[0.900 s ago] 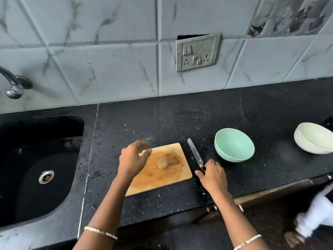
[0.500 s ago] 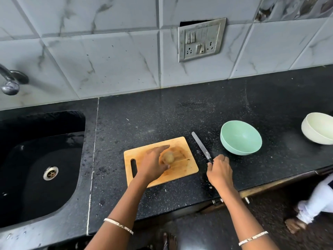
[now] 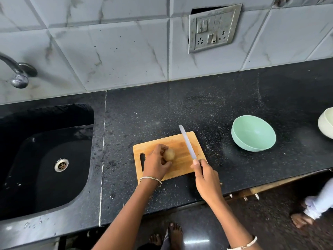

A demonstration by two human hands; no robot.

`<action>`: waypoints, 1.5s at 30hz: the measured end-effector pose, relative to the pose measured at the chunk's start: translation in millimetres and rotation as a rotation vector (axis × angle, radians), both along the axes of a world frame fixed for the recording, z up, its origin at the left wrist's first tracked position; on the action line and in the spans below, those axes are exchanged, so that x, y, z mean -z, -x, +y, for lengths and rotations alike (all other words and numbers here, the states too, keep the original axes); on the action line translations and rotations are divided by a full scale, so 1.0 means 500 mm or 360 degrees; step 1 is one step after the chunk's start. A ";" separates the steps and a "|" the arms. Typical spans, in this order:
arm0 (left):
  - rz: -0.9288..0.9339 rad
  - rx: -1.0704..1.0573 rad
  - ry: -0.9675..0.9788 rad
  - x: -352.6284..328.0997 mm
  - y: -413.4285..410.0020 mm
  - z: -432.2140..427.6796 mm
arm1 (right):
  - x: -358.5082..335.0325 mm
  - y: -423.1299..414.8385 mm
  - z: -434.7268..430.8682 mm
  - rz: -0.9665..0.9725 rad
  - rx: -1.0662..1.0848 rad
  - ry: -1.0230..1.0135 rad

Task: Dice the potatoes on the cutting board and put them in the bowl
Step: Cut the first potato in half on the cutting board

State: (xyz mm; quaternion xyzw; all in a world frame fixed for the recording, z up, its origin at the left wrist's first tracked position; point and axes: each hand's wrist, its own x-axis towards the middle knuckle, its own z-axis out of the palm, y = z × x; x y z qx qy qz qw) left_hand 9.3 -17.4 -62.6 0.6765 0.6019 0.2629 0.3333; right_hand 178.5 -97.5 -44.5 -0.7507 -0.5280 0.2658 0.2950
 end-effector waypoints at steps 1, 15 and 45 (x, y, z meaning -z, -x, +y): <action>-0.0047 -0.0015 0.0022 -0.002 0.003 -0.001 | 0.002 0.010 -0.004 -0.0003 -0.0020 0.0023; -0.0314 -0.0132 0.0015 0.010 0.009 -0.012 | 0.013 0.064 -0.042 -0.0266 -0.0255 0.0161; -0.0674 -0.0330 0.0242 0.015 0.001 0.000 | -0.015 0.108 0.028 -0.0553 -0.0335 0.0290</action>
